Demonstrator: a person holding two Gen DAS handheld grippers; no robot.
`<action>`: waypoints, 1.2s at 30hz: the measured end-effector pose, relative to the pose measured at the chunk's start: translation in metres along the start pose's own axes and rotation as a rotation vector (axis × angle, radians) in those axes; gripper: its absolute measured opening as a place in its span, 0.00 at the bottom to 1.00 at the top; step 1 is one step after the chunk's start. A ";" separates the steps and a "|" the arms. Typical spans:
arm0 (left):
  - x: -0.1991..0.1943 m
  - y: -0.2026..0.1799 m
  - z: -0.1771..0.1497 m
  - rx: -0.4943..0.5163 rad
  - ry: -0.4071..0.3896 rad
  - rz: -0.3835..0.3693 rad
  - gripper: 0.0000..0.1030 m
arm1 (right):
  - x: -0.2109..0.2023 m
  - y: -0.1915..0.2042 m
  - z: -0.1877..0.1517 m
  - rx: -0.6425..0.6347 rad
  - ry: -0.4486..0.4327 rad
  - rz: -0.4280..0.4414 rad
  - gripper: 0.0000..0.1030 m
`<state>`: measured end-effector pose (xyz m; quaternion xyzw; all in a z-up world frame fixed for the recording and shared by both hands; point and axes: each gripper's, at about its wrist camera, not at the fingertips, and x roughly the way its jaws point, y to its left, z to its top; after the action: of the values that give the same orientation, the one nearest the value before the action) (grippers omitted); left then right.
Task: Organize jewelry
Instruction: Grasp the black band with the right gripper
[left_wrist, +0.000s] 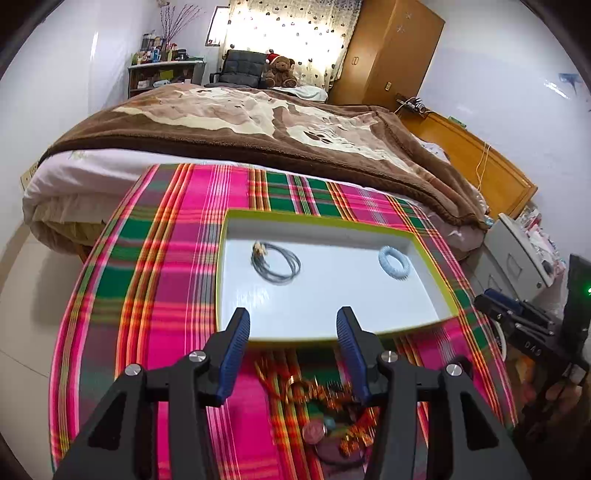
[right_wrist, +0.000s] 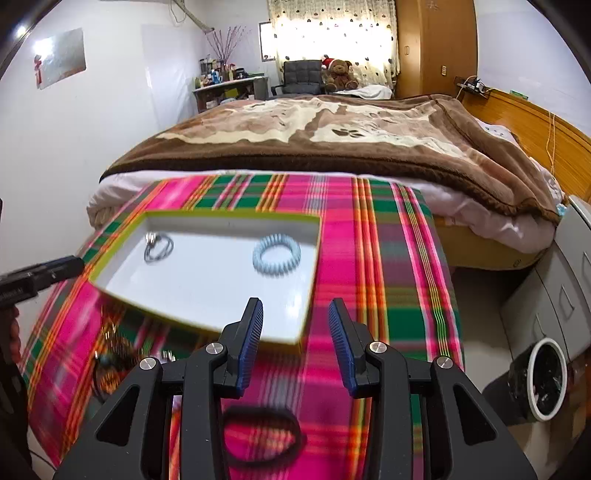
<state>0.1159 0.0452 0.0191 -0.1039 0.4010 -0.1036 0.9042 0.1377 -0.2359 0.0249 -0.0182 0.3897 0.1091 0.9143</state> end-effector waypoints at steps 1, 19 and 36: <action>-0.002 0.002 -0.003 -0.005 0.000 0.003 0.49 | -0.002 -0.001 -0.005 0.001 0.007 -0.004 0.37; -0.028 0.009 -0.055 -0.025 0.043 -0.049 0.56 | 0.004 0.004 -0.067 -0.030 0.161 0.018 0.37; -0.016 0.012 -0.076 -0.024 0.119 -0.034 0.58 | 0.009 0.005 -0.074 0.002 0.153 -0.031 0.12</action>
<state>0.0501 0.0529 -0.0227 -0.1152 0.4536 -0.1203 0.8755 0.0901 -0.2381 -0.0324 -0.0316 0.4582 0.0931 0.8834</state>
